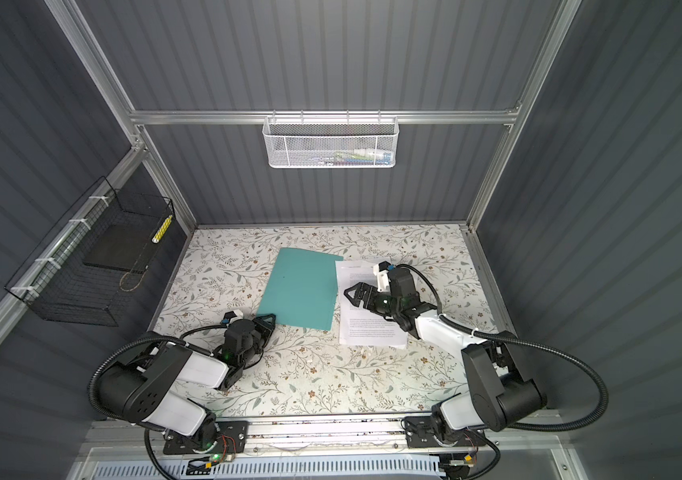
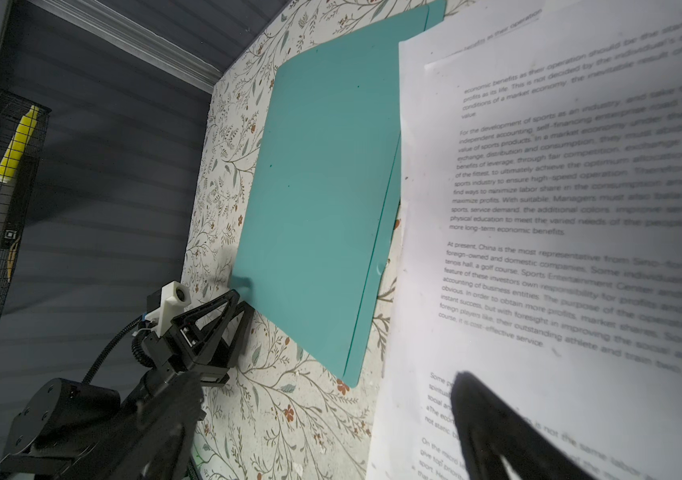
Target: Put the files into the folder
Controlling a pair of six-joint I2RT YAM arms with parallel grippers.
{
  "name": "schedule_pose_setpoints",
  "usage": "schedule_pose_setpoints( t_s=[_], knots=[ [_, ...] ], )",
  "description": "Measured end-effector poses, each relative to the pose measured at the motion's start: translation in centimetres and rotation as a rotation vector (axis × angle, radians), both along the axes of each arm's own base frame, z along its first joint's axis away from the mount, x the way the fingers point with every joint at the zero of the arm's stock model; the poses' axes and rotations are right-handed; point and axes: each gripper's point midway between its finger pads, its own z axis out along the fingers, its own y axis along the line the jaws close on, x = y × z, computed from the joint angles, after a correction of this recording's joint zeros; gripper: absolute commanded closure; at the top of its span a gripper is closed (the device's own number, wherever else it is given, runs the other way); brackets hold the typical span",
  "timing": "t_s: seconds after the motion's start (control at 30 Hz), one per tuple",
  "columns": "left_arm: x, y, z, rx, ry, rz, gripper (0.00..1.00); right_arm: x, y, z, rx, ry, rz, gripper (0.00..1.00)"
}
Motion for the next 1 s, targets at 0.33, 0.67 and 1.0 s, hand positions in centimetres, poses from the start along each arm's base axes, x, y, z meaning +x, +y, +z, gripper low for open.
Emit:
schedule_pose_setpoints(
  t_s=[0.33, 0.67, 1.0],
  knots=[
    [0.4, 0.4, 0.2, 0.031, 0.008, 0.001, 0.63, 0.0, 0.0, -0.4, -0.005, 0.009, -0.002, 0.05],
    [1.0, 0.3, -0.5, 0.028, 0.002, -0.003, 0.64, 0.0, 0.0, -0.4, -0.005, 0.009, -0.002, 0.05],
    [1.9, -0.1, -0.6, 0.013, -0.015, -0.006, 0.70, 0.1, 0.0, -0.7, -0.008, 0.016, -0.002, 0.05]
  ],
)
